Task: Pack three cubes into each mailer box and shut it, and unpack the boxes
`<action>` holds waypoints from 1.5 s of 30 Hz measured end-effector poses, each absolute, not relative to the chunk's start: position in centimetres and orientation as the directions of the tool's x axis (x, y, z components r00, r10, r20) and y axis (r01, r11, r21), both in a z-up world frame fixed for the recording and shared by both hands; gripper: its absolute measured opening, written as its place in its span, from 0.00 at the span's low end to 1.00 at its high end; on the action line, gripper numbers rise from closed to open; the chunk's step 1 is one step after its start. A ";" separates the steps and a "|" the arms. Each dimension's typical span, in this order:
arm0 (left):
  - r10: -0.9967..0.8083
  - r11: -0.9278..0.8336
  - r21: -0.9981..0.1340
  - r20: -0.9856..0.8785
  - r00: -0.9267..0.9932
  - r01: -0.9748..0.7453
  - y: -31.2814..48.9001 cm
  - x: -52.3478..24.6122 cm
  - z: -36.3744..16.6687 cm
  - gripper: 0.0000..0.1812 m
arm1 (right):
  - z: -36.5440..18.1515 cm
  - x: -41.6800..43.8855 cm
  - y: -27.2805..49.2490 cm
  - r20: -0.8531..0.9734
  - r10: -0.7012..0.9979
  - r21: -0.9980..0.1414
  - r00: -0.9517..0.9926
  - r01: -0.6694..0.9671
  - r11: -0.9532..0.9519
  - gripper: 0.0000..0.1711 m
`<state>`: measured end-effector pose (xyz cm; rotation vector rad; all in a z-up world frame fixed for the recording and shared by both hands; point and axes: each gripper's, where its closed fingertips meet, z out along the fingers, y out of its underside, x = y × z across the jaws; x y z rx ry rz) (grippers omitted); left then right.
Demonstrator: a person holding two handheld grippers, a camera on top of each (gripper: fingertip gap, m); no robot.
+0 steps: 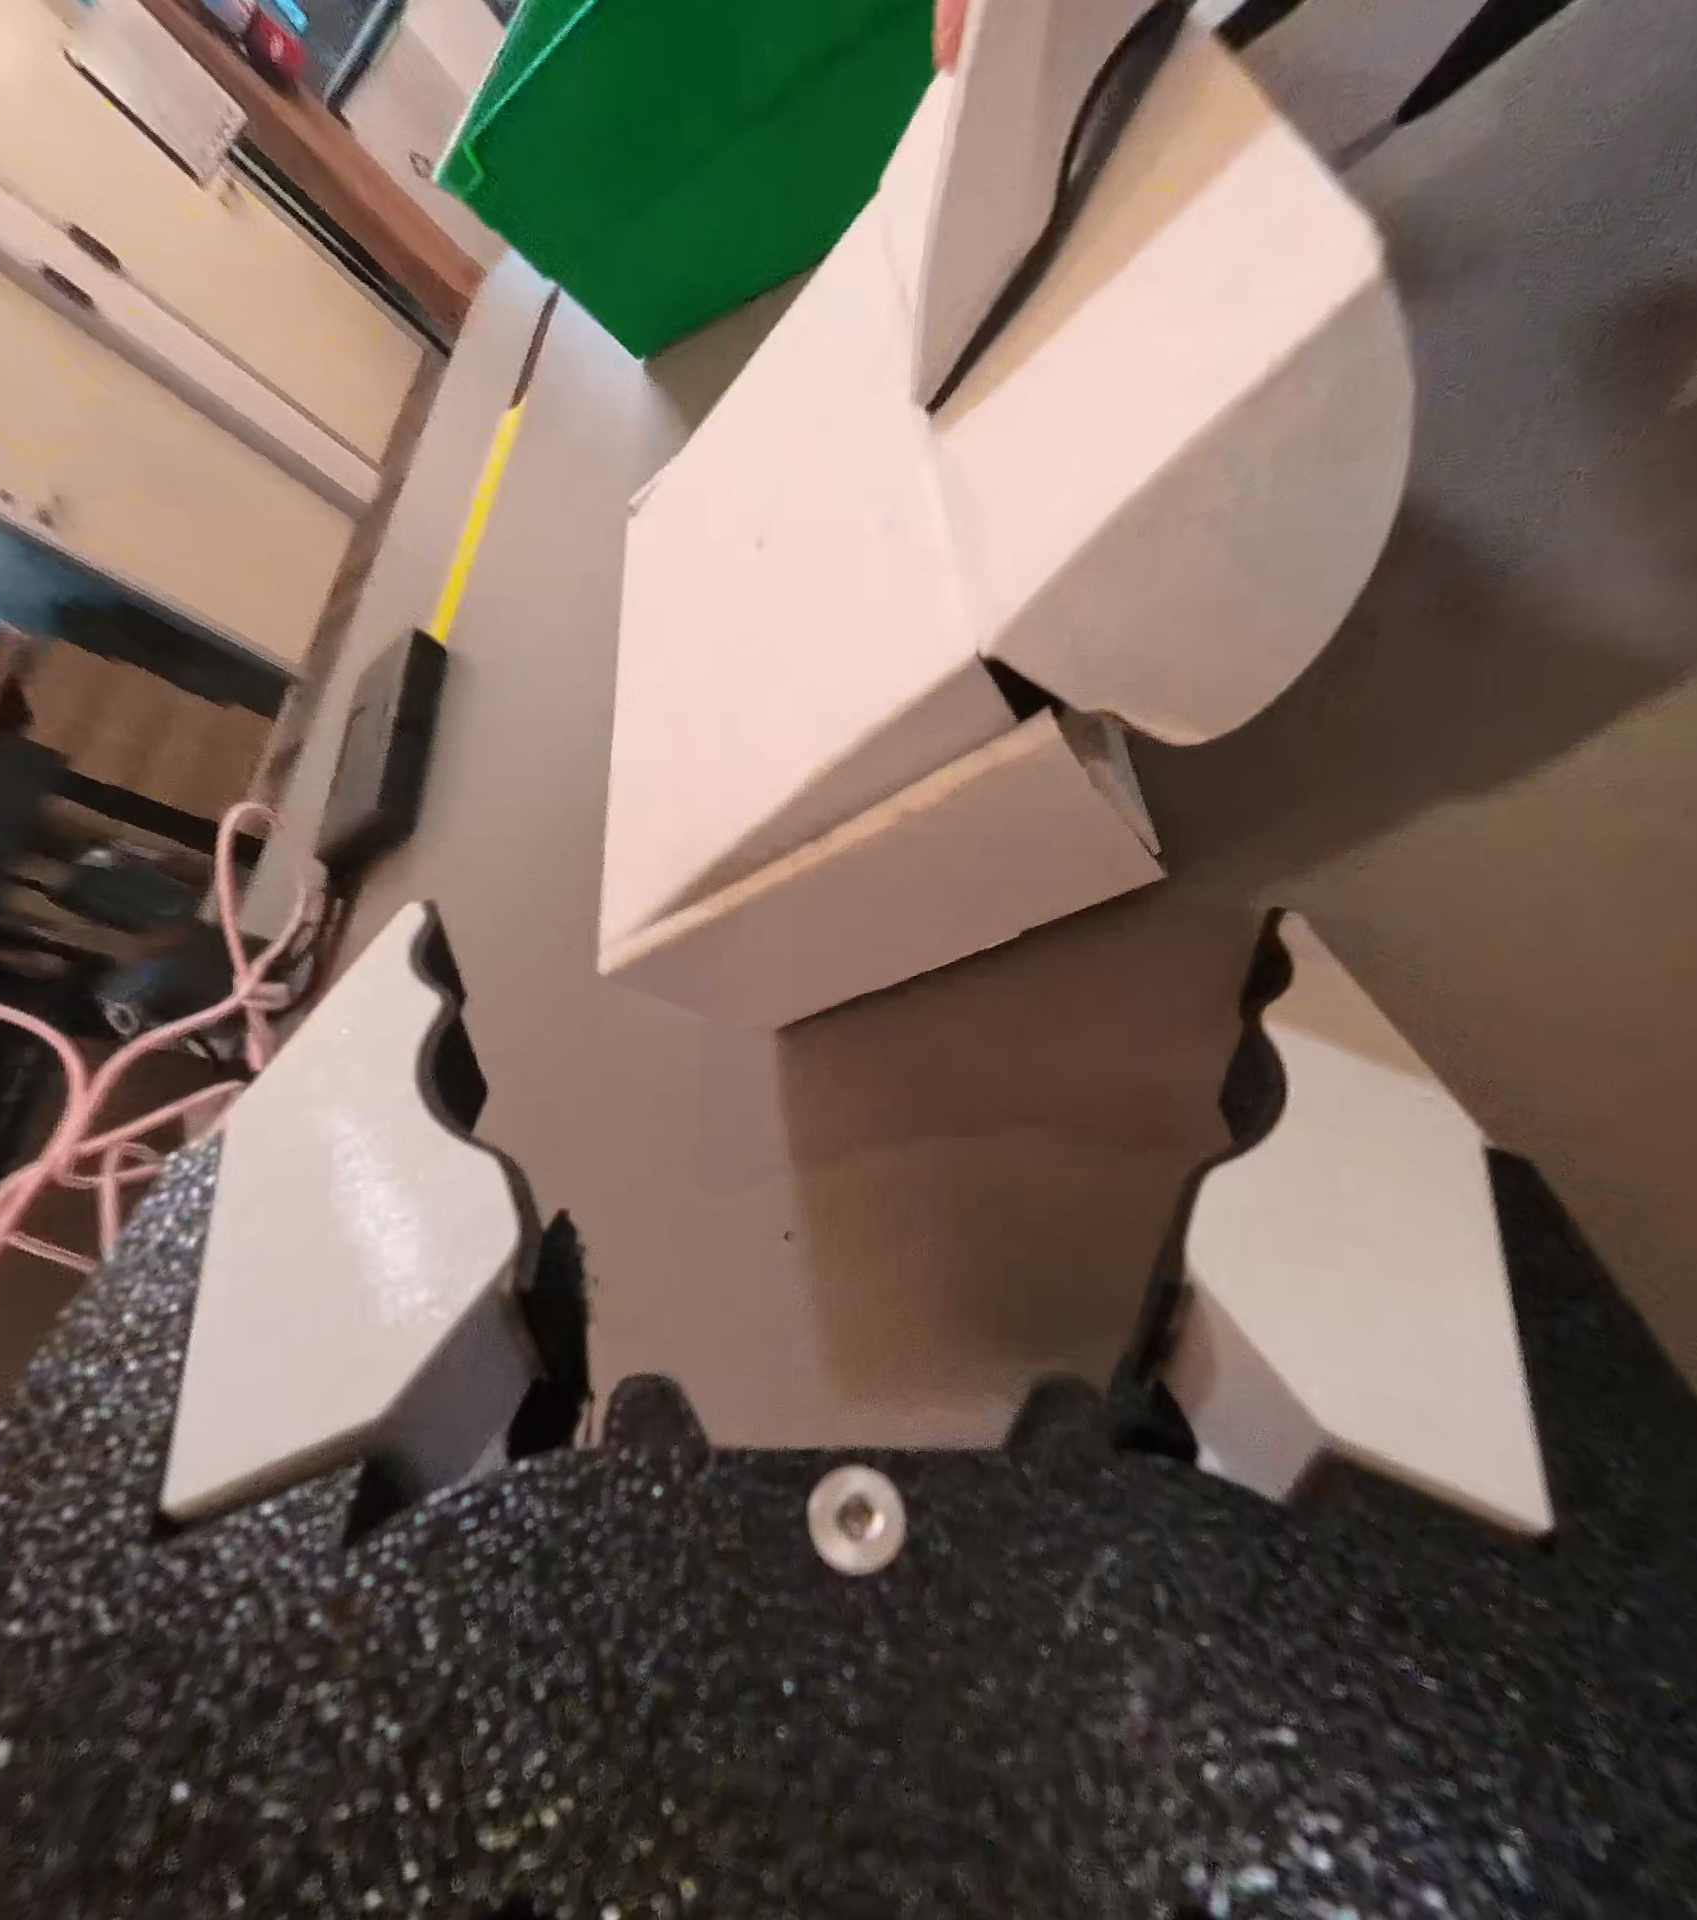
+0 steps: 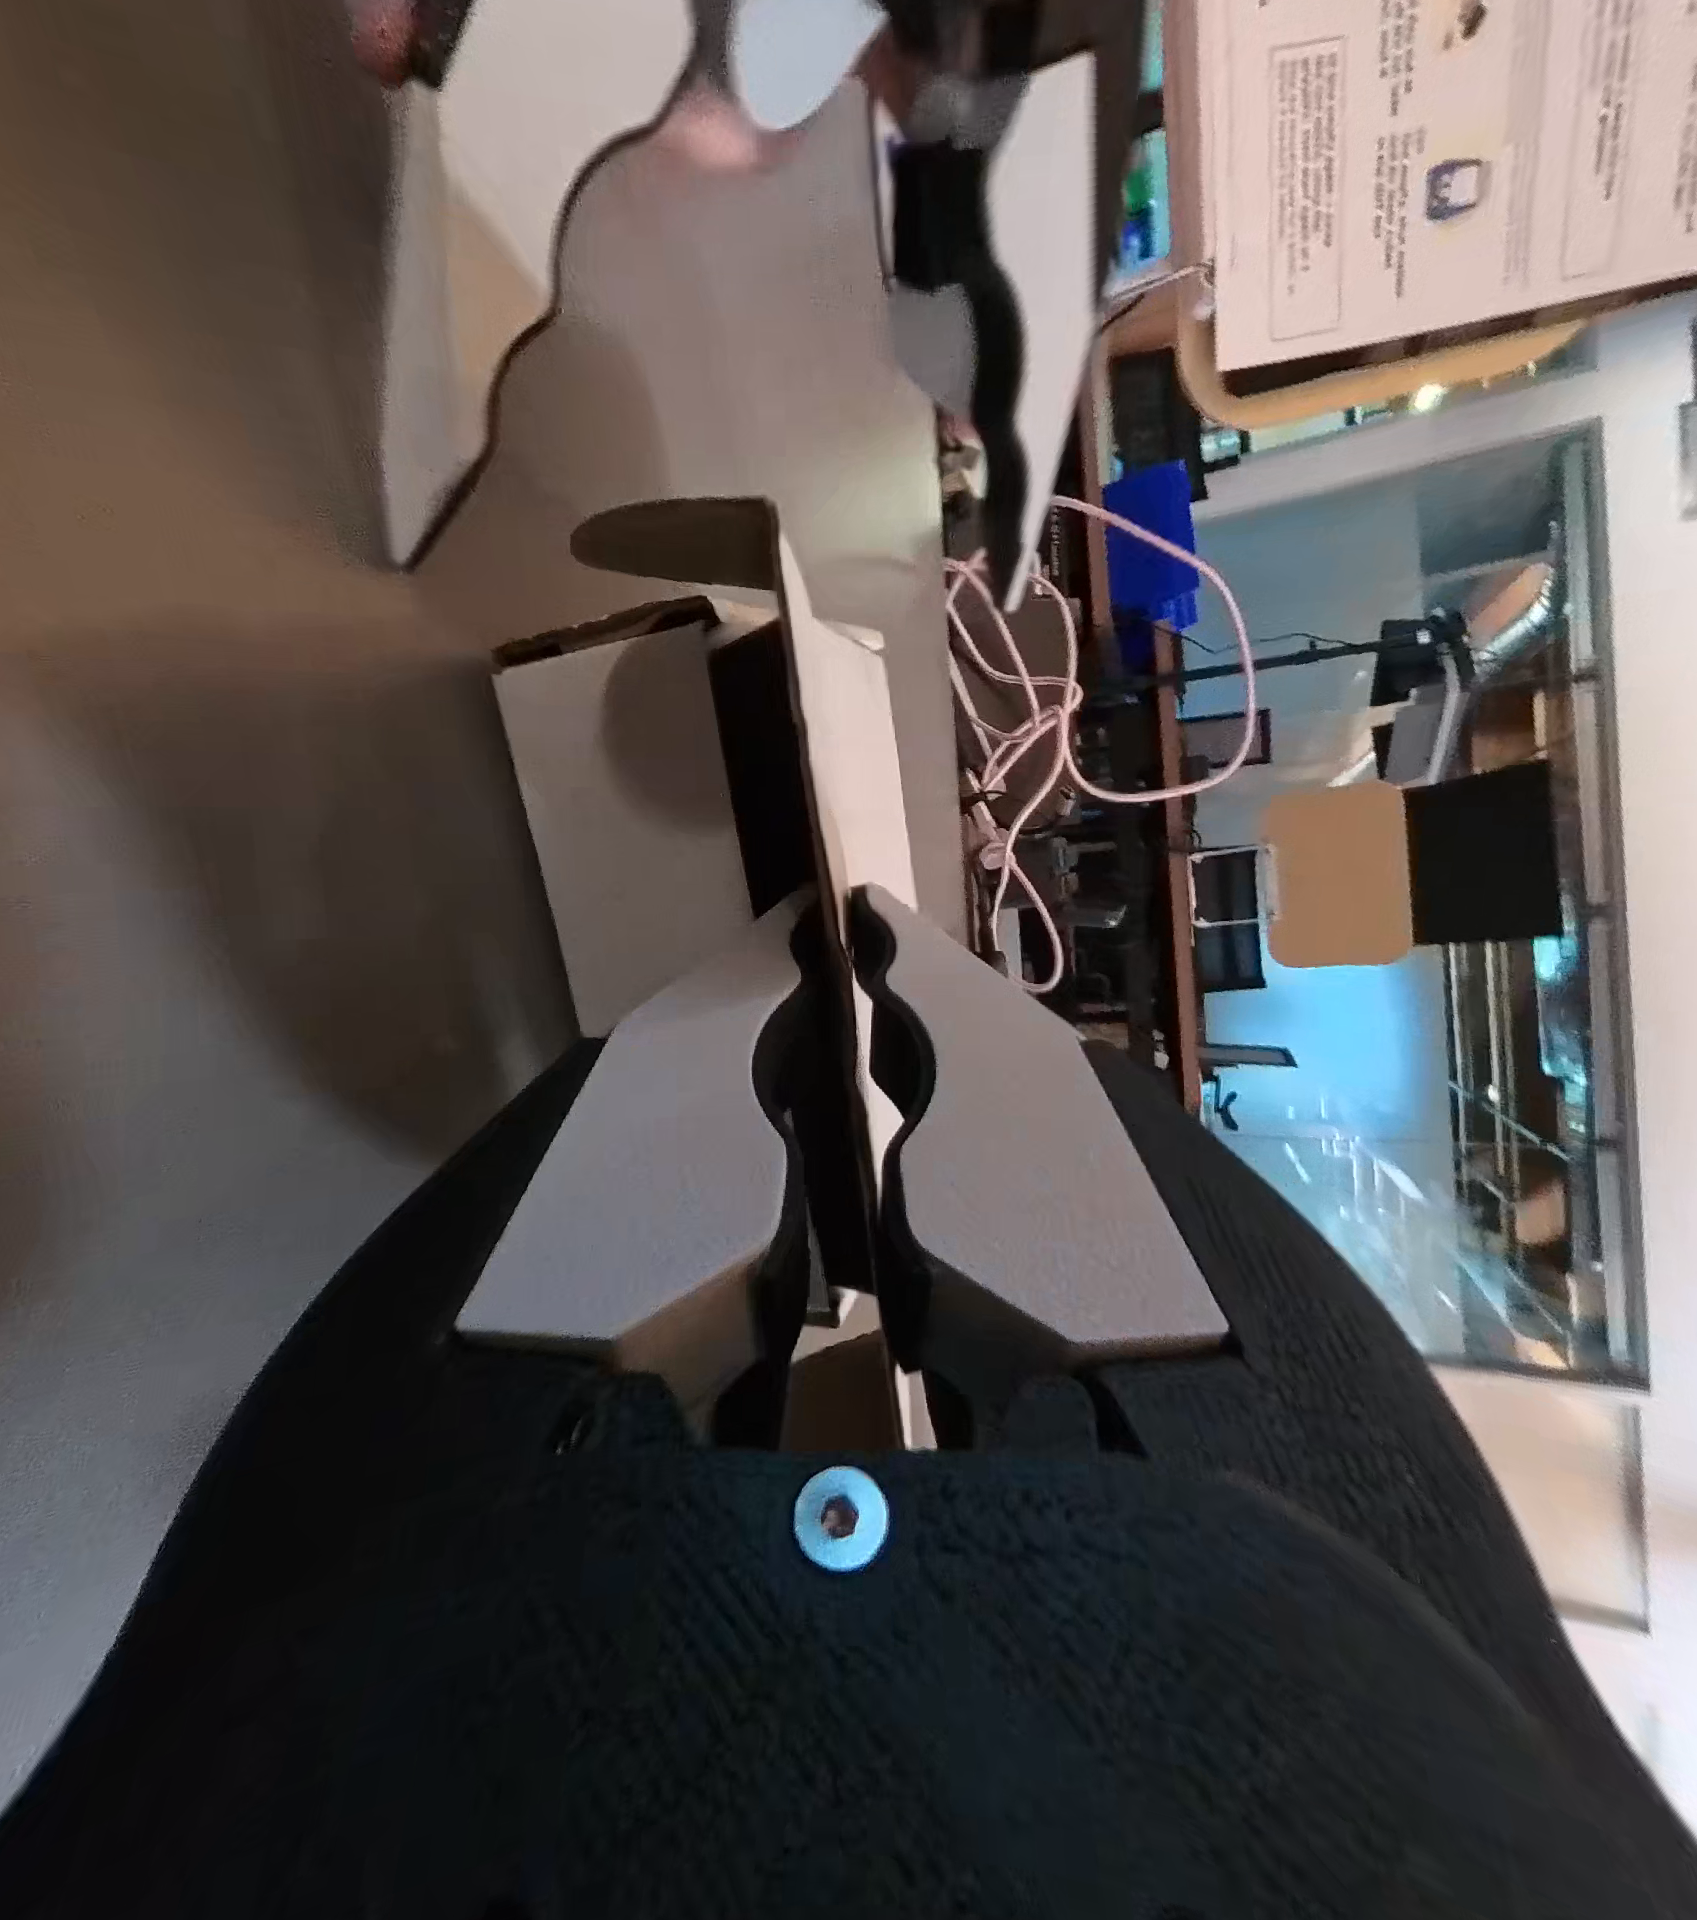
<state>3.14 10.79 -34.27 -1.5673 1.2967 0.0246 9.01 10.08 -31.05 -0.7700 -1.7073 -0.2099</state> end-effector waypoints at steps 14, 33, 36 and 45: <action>-0.789 -0.066 -0.758 -0.359 0.499 -0.649 10.4 3.7 -36.2 0.79 | -32.6 9.5 9.0 0.919 0.390 -0.294 -0.061 0.554 0.779 0.26; -0.758 -0.285 -0.803 -0.145 0.636 -0.523 12.9 5.3 -37.4 0.67 | -33.1 14.9 8.3 0.799 0.581 -0.562 0.156 0.538 0.628 0.51; -0.754 -0.312 -0.809 -0.108 0.648 -0.498 13.1 5.4 -37.3 0.67 | -32.8 14.4 8.8 0.884 0.447 -0.440 0.138 0.571 0.693 0.51; -0.659 -0.597 -0.780 0.345 0.668 -0.187 12.5 5.3 -35.4 0.66 | -30.5 12.1 11.0 0.989 0.128 -0.143 0.069 0.630 0.764 0.61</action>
